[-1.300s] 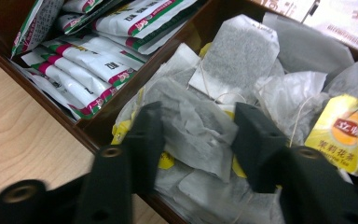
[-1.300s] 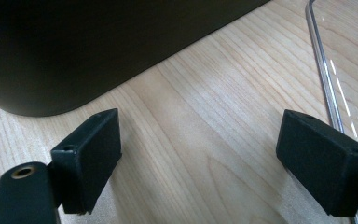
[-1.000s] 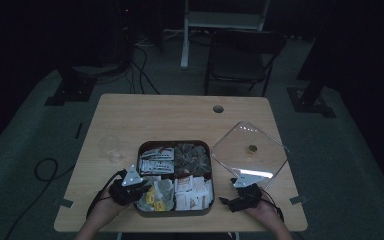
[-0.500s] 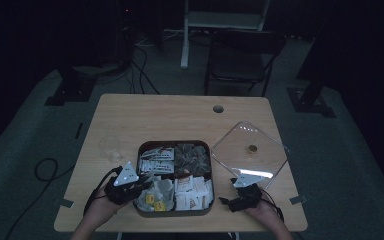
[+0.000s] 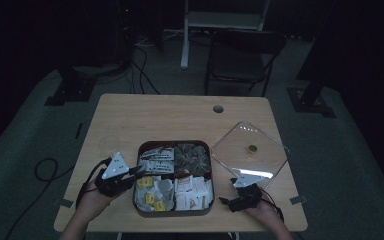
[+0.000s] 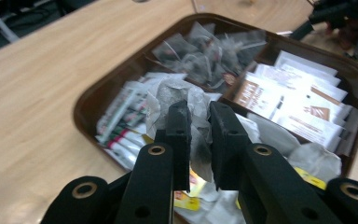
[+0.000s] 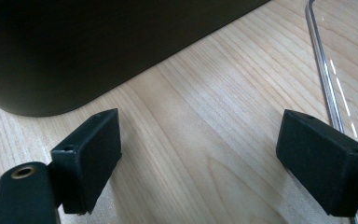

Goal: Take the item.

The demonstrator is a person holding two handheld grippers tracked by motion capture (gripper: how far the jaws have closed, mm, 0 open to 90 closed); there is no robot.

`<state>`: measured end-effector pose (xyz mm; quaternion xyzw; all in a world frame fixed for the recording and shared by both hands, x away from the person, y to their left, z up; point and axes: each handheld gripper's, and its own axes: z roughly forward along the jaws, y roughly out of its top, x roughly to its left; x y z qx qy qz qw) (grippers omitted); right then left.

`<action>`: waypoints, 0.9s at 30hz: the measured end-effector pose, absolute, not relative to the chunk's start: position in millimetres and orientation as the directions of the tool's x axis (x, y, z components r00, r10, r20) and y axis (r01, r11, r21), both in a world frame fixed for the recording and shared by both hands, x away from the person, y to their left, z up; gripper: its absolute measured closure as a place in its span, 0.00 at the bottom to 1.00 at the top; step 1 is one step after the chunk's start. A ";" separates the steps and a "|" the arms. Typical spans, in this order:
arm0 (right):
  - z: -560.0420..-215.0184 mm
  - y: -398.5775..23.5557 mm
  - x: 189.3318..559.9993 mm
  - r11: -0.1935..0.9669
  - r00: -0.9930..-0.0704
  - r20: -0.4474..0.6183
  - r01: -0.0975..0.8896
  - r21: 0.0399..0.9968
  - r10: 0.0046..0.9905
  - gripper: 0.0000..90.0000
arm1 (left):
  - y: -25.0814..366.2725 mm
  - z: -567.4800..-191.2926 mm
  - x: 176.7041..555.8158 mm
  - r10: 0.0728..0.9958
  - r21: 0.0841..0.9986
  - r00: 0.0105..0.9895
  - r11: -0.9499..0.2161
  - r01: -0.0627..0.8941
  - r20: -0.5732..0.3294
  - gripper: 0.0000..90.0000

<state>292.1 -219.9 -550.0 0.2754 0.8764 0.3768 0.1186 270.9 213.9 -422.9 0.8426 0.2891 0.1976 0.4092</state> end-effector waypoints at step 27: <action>-549.9 -220.0 292.2 0.565 -0.821 0.000 0.393 0.725 0.572 0.15 | 278.1 -398.2 314.1 0.779 0.856 0.612 -0.403 0.325 0.135 0.89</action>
